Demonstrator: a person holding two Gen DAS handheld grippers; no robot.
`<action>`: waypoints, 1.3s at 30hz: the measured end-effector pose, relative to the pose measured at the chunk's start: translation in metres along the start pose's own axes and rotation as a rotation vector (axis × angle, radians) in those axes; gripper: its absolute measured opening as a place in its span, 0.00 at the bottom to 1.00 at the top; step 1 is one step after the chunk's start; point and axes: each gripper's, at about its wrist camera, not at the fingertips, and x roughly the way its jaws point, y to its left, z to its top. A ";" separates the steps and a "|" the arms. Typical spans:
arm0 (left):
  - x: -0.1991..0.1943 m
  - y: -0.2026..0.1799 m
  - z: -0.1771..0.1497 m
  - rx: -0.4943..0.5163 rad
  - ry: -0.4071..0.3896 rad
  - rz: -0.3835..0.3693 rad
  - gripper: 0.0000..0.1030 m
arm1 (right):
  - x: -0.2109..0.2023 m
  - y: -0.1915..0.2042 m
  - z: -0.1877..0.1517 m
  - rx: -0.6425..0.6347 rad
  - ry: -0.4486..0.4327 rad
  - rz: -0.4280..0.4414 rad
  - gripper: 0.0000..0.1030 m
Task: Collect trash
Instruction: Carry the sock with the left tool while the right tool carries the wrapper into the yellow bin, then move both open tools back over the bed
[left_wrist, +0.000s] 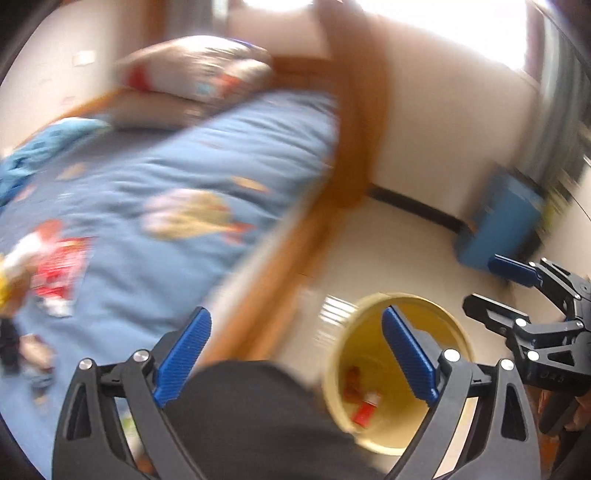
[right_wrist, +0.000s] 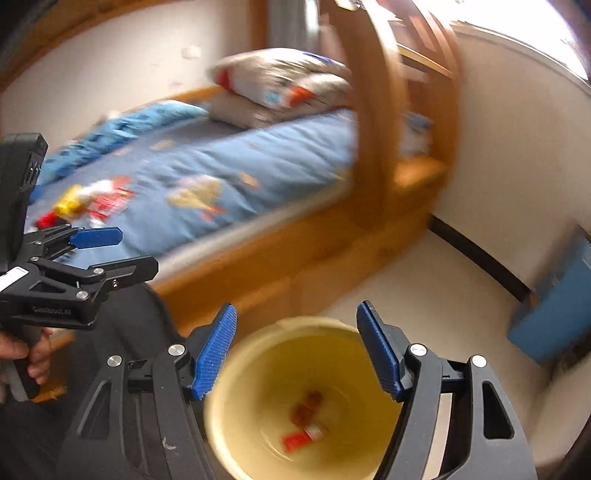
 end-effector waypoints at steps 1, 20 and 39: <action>-0.013 0.021 -0.001 -0.029 -0.023 0.048 0.92 | 0.003 0.011 0.007 -0.015 -0.013 0.030 0.64; -0.137 0.272 -0.077 -0.537 -0.140 0.520 0.96 | 0.098 0.285 0.085 -0.350 -0.010 0.565 0.64; -0.119 0.310 -0.116 -0.630 -0.072 0.527 0.96 | 0.150 0.338 0.084 -0.396 0.103 0.558 0.71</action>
